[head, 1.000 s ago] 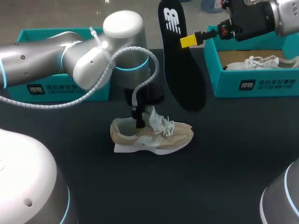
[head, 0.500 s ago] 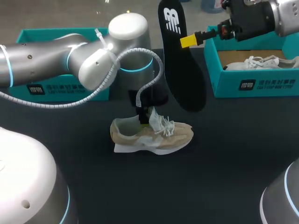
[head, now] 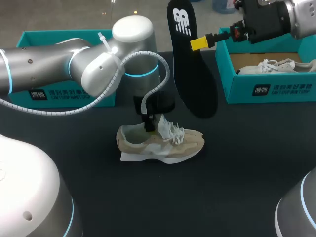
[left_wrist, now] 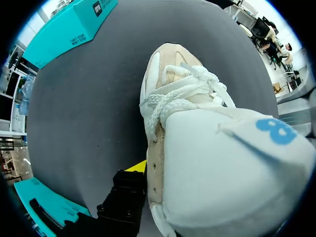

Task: Take the shoe out of the shoebox, open the shoe tongue, remove and reinsert the insole, then place the shoe into the shoebox

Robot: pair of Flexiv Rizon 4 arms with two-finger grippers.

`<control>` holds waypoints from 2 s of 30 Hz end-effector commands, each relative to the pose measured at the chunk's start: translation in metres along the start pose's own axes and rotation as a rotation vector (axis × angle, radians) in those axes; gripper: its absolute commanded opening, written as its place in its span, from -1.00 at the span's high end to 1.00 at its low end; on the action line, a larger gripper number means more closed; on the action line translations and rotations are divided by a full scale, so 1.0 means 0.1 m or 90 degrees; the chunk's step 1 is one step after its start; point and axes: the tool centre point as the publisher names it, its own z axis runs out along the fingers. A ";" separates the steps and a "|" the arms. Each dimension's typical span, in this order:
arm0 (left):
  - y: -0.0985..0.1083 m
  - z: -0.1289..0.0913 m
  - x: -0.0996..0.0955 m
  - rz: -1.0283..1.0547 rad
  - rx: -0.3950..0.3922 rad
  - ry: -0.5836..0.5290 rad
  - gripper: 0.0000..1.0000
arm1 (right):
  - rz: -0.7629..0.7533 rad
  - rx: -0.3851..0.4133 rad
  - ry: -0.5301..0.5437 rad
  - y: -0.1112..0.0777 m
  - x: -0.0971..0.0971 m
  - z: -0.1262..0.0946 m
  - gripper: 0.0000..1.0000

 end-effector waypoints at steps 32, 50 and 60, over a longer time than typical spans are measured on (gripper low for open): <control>0.13 -0.48 0.04 0.687 -0.081 0.158 1.00 | 0.000 0.001 0.000 0.01 -0.01 0.02 1.00; 0.20 -0.62 -0.06 0.515 0.024 0.017 1.00 | 0.000 0.001 0.000 0.01 -0.01 0.02 1.00; 0.20 -0.70 -0.04 0.646 -0.031 0.102 1.00 | 0.000 0.001 0.000 0.01 -0.01 0.02 1.00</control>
